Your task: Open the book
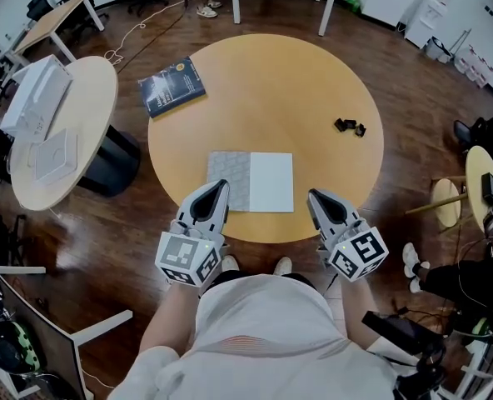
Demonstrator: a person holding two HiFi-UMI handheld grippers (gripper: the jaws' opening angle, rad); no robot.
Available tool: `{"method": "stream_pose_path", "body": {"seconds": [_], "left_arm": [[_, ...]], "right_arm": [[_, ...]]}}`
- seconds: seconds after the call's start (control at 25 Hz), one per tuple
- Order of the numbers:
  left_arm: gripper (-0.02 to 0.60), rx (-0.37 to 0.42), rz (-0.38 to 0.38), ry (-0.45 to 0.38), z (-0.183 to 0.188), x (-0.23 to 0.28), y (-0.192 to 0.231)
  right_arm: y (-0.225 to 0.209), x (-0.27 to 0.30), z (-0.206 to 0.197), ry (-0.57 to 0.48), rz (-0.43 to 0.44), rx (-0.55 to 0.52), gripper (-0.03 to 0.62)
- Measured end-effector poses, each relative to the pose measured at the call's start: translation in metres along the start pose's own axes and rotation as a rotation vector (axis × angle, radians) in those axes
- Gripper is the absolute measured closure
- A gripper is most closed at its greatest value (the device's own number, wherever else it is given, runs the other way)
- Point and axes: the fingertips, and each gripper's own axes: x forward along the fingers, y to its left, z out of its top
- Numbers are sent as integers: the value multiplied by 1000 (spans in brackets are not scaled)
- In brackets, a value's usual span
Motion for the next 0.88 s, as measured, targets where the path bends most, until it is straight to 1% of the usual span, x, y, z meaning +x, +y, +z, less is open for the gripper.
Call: {"method": "stream_pose_path", "body": {"seconds": [0.28, 0.52, 0.64, 0.88], "left_arm": [[572, 16, -24, -61, 31, -9, -8], [572, 31, -12, -66, 32, -9, -5], [572, 55, -3, -60, 31, -11, -5], [572, 57, 2, -48, 27, -10, -8]], "right_arm": [[6, -5, 39, -72, 4, -75, 597], [9, -3, 40, -69, 6, -89, 596], [11, -2, 39, -67, 15, -92, 596], [10, -5, 37, -64, 22, -89, 597]]}}
